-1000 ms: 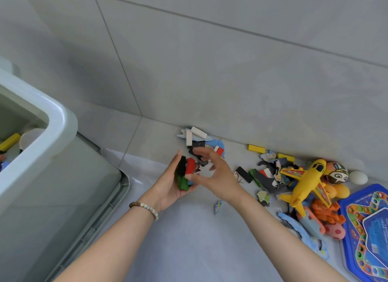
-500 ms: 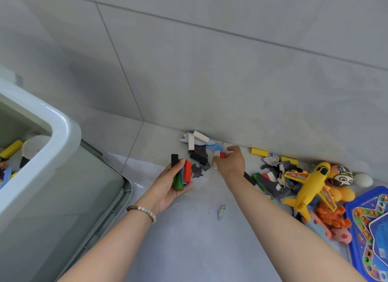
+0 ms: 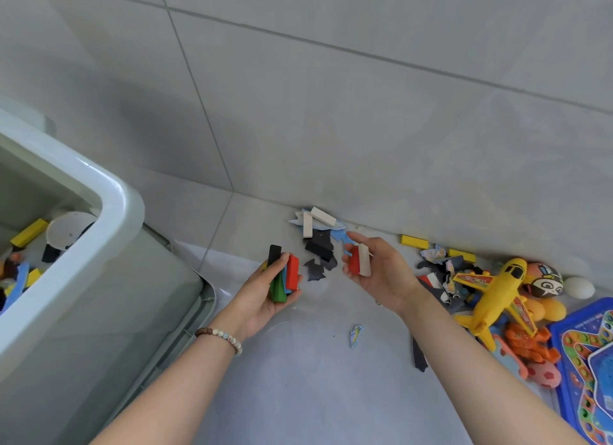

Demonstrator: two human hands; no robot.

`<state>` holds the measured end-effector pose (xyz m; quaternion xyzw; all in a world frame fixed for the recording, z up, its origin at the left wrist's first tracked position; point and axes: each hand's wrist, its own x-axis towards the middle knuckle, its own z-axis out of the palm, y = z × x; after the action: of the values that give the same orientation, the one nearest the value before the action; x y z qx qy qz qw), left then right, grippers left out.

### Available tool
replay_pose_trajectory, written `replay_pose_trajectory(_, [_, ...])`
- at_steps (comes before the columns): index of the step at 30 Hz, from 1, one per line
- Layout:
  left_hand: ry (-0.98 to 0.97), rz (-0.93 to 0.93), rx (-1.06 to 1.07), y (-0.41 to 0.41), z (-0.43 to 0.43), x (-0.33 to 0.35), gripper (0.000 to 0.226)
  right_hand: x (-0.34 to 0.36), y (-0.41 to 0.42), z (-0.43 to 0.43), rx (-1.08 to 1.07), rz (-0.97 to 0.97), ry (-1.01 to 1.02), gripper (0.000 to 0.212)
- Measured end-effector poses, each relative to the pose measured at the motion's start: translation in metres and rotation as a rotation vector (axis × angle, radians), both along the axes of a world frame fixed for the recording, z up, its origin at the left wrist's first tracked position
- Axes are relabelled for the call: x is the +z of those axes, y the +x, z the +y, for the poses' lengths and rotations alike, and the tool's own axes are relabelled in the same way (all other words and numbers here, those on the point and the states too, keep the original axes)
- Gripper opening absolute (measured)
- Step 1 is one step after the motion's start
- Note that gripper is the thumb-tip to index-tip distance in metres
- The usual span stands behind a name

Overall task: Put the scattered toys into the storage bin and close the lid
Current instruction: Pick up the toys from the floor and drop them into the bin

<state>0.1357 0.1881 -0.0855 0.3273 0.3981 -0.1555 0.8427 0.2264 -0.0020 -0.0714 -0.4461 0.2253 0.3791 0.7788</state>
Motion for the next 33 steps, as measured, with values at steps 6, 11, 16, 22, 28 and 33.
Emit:
replay_pose_trajectory(6, [0.012,-0.002,-0.021,0.001,0.003,0.001,0.046,-0.014,0.005,0.025,0.235,-0.338,-0.643,0.017])
replay_pose_trajectory(11, [0.001,0.006,-0.013,-0.002,0.004,-0.001,0.042,-0.036,0.0,0.043,0.251,-0.497,-0.822,0.028])
replay_pose_trajectory(16, [0.006,0.014,0.001,-0.002,0.005,0.0,0.036,-0.038,-0.001,0.048,0.401,-0.602,-1.109,0.022])
replay_pose_trajectory(22, [0.003,0.001,0.023,0.0,0.01,0.003,0.03,-0.018,-0.013,0.041,0.155,-0.426,-0.58,0.014])
replay_pose_trajectory(28, [0.002,-0.01,0.043,-0.001,0.017,0.004,0.035,0.007,-0.02,0.03,0.131,-0.188,0.007,0.019])
replay_pose_trajectory(33, [-0.006,-0.009,0.042,0.001,0.016,0.005,0.033,0.001,0.001,0.039,0.17,-0.247,-0.261,0.017])
